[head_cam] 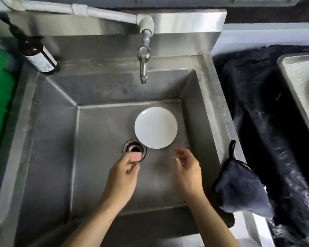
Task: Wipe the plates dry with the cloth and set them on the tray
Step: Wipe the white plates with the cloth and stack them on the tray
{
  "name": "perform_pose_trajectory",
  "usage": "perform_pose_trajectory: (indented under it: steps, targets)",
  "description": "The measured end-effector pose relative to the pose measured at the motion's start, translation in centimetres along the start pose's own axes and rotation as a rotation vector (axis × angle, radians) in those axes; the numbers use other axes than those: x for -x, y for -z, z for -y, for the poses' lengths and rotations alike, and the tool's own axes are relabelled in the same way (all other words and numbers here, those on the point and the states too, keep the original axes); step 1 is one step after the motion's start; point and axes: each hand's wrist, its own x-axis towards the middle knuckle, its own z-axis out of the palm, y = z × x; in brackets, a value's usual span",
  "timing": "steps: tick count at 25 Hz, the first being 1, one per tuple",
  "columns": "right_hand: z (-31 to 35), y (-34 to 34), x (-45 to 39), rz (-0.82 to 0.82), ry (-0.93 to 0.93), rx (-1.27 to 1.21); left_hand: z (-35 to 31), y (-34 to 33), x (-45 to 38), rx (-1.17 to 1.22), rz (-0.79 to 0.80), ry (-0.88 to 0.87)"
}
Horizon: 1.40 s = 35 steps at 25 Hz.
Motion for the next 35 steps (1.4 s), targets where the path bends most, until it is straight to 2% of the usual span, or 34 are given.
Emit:
perform_pose_trajectory:
  steps: [5,14,18,21,24,29,35]
  targets:
    - [-2.3,-4.6,-7.1,-0.015,-0.095,-0.062,3.4,-1.7,-7.9,-0.022,-0.044,0.009]
    - [-5.8,-9.2,-16.9,-0.205,-0.190,-0.123,6.7,-3.7,-18.2,-0.067,-0.011,0.162]
    - [-6.3,-9.4,-18.5,-0.190,-0.228,-0.173,6.7,-5.3,-19.0,0.047,0.003,0.211]
    - [-6.4,-9.3,-19.3,-0.218,-0.285,-0.134,6.1,-5.4,-18.8,0.182,-0.006,0.253]
    - [-6.6,-9.3,-19.7,-0.221,-0.326,-0.101,5.6,-5.6,-18.6,0.212,-0.008,0.259]
    - [-7.3,-9.3,-19.0,-0.270,-0.268,-0.037,5.4,-5.8,-18.7,0.244,-0.058,0.291]
    - [-7.1,-9.3,-17.4,-0.305,-0.196,-0.121,5.6,-5.8,-18.4,0.383,-0.097,0.309]
